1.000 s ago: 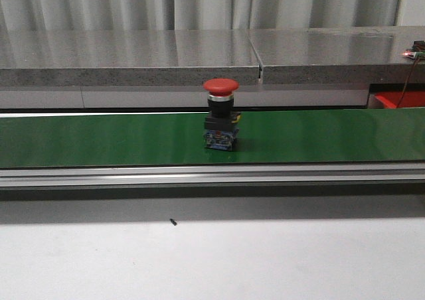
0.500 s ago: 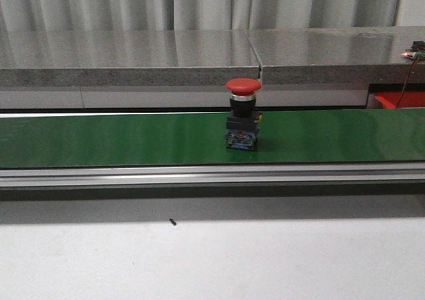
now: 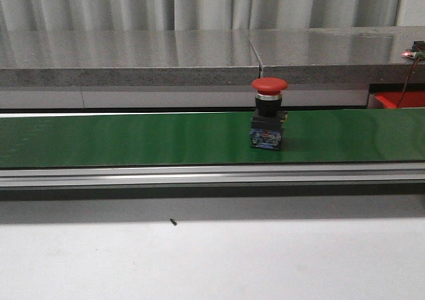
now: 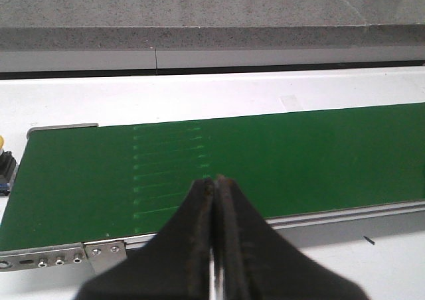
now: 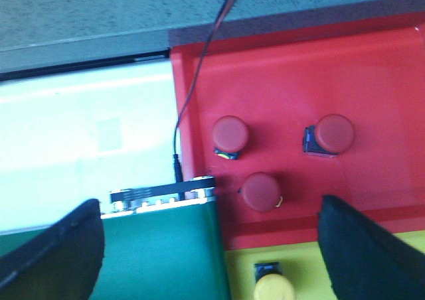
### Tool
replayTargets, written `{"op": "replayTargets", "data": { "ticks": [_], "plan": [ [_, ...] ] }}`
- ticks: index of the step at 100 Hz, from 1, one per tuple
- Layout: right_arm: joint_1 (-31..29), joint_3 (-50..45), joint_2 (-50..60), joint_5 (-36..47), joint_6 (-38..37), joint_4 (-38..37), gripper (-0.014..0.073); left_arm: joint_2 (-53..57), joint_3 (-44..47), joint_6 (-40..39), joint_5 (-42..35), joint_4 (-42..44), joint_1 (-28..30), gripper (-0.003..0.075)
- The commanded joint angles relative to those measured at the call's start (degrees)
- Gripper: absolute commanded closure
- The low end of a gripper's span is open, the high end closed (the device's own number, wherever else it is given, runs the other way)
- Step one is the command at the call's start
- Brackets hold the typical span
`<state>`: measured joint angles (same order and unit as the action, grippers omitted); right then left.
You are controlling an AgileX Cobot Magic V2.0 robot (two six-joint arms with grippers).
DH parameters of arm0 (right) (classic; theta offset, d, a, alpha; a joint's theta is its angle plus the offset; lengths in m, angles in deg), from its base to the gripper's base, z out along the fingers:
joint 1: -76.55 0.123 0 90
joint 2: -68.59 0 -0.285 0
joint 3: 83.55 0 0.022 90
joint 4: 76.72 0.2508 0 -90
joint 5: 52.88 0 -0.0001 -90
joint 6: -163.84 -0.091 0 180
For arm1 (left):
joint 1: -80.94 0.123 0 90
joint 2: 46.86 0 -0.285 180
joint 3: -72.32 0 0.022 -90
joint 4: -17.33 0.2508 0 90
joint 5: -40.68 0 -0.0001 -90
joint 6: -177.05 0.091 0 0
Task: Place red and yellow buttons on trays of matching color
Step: 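Move the right gripper back to the belt and grasp the second red button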
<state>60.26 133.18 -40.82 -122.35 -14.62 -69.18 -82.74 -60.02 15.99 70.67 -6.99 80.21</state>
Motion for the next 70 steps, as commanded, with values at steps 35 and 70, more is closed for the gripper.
{"op": "replayTargets", "data": {
  "ticks": [35,70],
  "plan": [
    [4.79,-20.11,21.22,11.36,0.49,1.90,-0.0050,-0.13,-1.56,0.04,-3.99,-1.49,-0.50,0.0741],
    [15.94,-32.85,26.02,9.60,3.01,2.85,-0.0050,-0.13,-1.56,0.04,-3.99,-1.49,-0.50,0.0741]
  ]
}}
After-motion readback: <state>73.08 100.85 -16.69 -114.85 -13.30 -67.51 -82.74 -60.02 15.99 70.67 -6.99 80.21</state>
